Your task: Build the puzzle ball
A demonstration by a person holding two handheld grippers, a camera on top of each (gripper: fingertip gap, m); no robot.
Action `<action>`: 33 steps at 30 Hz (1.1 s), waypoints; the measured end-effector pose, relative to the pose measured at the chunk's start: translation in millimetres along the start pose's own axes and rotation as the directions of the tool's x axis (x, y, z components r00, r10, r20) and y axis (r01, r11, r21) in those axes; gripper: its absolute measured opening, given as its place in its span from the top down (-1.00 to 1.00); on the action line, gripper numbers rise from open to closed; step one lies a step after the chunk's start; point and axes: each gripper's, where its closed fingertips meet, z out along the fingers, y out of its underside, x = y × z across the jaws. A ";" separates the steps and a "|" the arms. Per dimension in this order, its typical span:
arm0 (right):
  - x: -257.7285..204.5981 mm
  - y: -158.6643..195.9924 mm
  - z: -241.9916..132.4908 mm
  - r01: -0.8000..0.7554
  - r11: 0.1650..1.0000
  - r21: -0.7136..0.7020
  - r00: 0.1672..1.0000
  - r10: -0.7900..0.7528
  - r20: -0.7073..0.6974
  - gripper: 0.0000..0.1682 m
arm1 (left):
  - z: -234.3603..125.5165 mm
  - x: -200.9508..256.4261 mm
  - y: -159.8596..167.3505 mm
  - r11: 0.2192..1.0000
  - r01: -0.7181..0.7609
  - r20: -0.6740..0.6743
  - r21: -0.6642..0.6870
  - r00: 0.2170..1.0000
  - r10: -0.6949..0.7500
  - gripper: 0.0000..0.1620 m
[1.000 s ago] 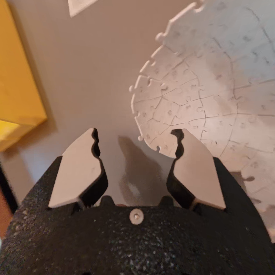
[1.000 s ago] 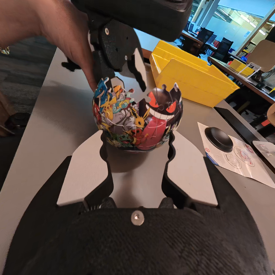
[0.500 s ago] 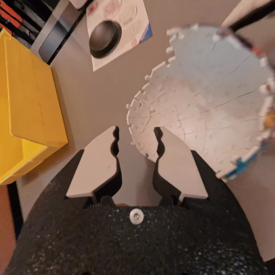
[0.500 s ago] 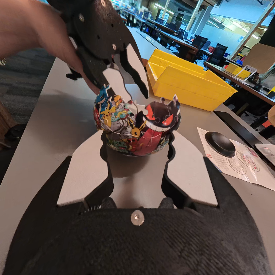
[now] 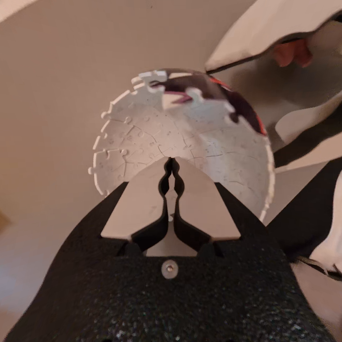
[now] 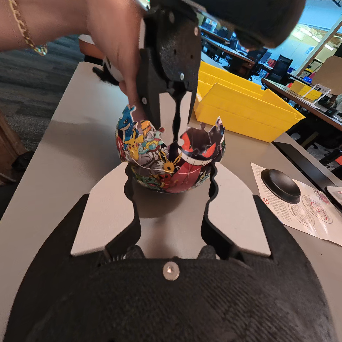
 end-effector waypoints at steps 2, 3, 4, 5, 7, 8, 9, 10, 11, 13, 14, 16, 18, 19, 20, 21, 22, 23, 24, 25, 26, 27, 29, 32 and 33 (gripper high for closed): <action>-0.1 1.1 0.7 0.007 1.000 -0.003 1.000 -0.007 0.002 0.04 | 3.1 -4.2 1.1 0.999 0.017 0.011 -0.046 1.000 -0.017 1.00; -0.2 1.8 1.2 0.011 1.000 -0.007 1.000 -0.011 0.003 0.04 | 3.7 -7.1 2.1 0.997 0.026 0.029 -0.068 0.999 -0.024 1.00; -0.3 2.5 1.5 0.018 1.000 -0.012 1.000 -0.018 0.004 0.04 | 3.6 -9.3 3.2 0.996 0.033 0.045 -0.087 0.999 -0.029 1.00; -0.1 3.1 1.9 0.025 1.000 -0.017 1.000 -0.025 0.003 0.04 | 1.9 -10.5 4.2 0.994 0.036 0.058 -0.101 0.998 -0.030 1.00; 0.4 3.1 2.3 0.034 0.999 -0.020 0.999 -0.034 0.001 0.04 | -8.8 -13.2 5.0 0.994 0.024 0.101 -0.104 0.995 -0.014 1.00; 0.5 2.2 2.5 0.035 0.999 -0.016 0.999 -0.035 0.000 0.04 | -16.0 -15.7 4.5 0.996 0.016 0.128 -0.092 0.992 -0.004 1.00; 0.8 1.2 2.8 0.033 0.999 -0.012 0.999 -0.033 0.000 0.04 | -23.0 -18.5 4.9 0.997 0.009 0.151 -0.081 0.989 0.004 1.00; 0.9 0.6 3.2 0.031 0.999 -0.011 1.000 -0.031 0.001 0.04 | -28.9 -21.4 6.8 0.997 0.001 0.169 -0.076 0.986 0.012 1.00; 0.7 -0.3 3.6 0.032 0.999 -0.008 0.999 -0.032 0.002 0.04 | -33.1 -24.1 9.2 0.997 -0.007 0.183 -0.075 0.983 0.020 1.00; 0.7 -2.5 4.8 0.038 0.999 -0.003 0.999 -0.038 0.002 0.04 | -32.5 -24.7 14.1 0.996 -0.023 0.174 -0.082 0.984 0.037 1.00; 0.2 -3.9 5.7 0.038 0.999 0.003 0.999 -0.038 0.003 0.05 | -27.6 -20.4 16.7 0.995 -0.042 0.141 -0.090 0.988 0.054 1.00; -0.9 -6.5 7.9 0.039 0.999 0.012 0.999 -0.039 0.008 0.04 | -15.9 -12.8 22.2 0.992 -0.063 0.094 -0.114 0.993 0.074 1.00; -1.5 -7.3 9.7 0.042 0.999 0.009 0.999 -0.042 0.012 0.04 | -5.8 -8.2 27.4 0.987 -0.070 0.071 -0.143 0.994 0.081 1.00; -2.3 -7.4 10.1 0.044 0.999 0.007 0.999 -0.044 0.017 0.04 | -1.7 -7.5 30.0 0.985 -0.070 0.066 -0.159 0.995 0.081 1.00; -3.0 -6.9 10.4 0.047 0.999 0.002 0.999 -0.047 0.021 0.04 | 1.6 -7.8 32.3 0.983 -0.065 0.064 -0.172 0.995 0.077 1.00; -3.5 -6.3 10.2 0.048 0.999 -0.003 0.999 -0.048 0.022 0.03 | 4.4 -8.7 34.1 0.982 -0.052 0.063 -0.180 0.996 0.064 1.00; -4.4 -5.9 9.5 0.047 0.999 -0.003 0.999 -0.047 0.025 0.02 | 6.5 -10.4 35.5 0.982 -0.034 0.066 -0.186 0.997 0.047 1.00; -6.3 -5.7 8.1 0.038 0.999 0.003 0.999 -0.038 0.032 0.01 | 7.9 -12.2 37.2 0.981 -0.020 0.071 -0.192 0.997 0.034 1.00; -8.5 -5.0 6.8 0.026 1.000 0.011 0.999 -0.026 0.039 0.00 | 8.9 -13.8 39.4 0.979 -0.011 0.078 -0.202 0.997 0.027 1.00; -10.3 -3.2 5.6 0.015 1.000 0.014 0.999 -0.015 0.043 -0.01 | 9.6 -15.5 42.0 0.977 -0.006 0.086 -0.214 0.996 0.025 1.00; -10.8 -2.1 5.1 0.016 1.000 0.016 0.999 -0.016 0.037 -0.04 | 10.2 -16.1 43.4 0.976 -0.005 0.089 -0.219 0.996 0.026 1.00; -9.6 -2.4 5.1 0.033 0.999 0.018 0.999 -0.034 0.019 -0.06 | 11.0 -15.4 43.3 0.977 -0.006 0.083 -0.214 0.996 0.024 1.00; -7.1 -0.7 8.6 0.078 0.997 0.005 0.997 -0.078 -0.014 -0.11 | 12.1 -14.4 42.9 0.978 0.001 0.072 -0.208 0.997 0.014 1.00; -6.0 -0.9 19.0 0.186 0.982 -0.007 0.981 -0.186 -0.062 -0.21 | 13.3 -15.5 41.6 0.980 0.018 0.055 -0.199 0.998 -0.007 1.00; -7.0 -2.9 22.7 0.255 0.967 0.003 0.964 -0.254 -0.084 -0.24 | 13.6 -15.5 40.7 0.981 0.027 0.043 -0.192 0.999 -0.019 1.00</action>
